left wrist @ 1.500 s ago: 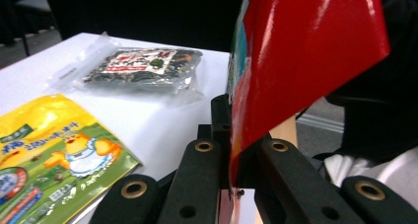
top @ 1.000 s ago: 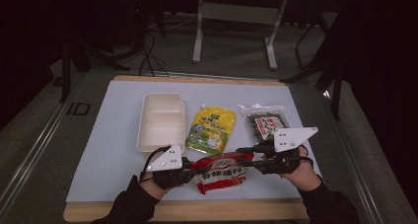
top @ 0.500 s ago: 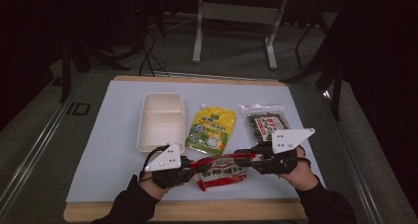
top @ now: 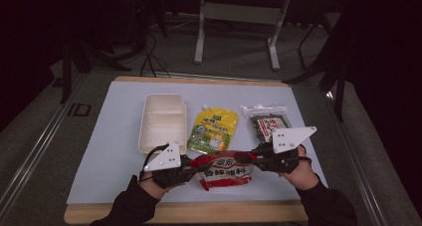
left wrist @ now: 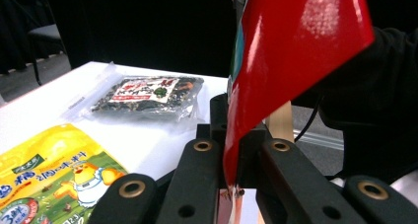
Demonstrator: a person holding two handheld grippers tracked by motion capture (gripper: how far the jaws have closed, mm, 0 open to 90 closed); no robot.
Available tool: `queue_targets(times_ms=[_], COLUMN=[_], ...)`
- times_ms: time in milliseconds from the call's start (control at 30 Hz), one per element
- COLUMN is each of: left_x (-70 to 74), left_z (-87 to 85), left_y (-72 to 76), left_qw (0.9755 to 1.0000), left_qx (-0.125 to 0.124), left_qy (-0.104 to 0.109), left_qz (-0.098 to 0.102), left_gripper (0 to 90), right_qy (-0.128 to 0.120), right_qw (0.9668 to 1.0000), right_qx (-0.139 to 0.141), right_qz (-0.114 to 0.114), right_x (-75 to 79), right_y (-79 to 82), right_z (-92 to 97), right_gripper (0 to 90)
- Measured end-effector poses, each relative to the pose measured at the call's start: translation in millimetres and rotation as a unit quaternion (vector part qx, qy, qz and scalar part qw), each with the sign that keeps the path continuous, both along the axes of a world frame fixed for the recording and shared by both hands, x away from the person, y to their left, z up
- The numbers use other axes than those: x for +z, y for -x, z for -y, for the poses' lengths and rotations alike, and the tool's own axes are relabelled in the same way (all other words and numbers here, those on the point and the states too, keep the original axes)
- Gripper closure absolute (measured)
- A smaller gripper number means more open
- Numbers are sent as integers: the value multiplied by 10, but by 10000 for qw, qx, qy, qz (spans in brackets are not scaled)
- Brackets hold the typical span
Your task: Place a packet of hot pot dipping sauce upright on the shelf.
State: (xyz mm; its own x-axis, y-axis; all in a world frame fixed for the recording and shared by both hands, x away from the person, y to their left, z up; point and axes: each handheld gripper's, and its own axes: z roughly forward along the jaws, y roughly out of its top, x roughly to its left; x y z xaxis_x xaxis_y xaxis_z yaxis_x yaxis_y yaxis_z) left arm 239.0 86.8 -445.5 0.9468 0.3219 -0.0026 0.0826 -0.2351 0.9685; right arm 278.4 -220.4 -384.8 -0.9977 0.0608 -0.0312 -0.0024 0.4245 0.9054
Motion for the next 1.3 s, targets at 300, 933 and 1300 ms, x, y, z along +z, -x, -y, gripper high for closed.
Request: queue_targets(times_ms=[300,933,1300], left_x=[-24,-461,-755], left_z=[-141,-312,-258], left_y=[31,324,434], left_qw=[9975,9935,9939], left_qx=[656,954,974], left_qy=[197,83,-285], left_qz=[-183,-619,-441], left_gripper=[329,28,29], right_qy=[-71,-234,-310], right_qw=[9994,9960,9948], right_qx=[-325,-862,-969], right_qz=[21,-87,-88], right_x=[118,287,354], right_y=[-121,-545,-811], right_z=[60,-61,-299], right_gripper=[890,891,890])
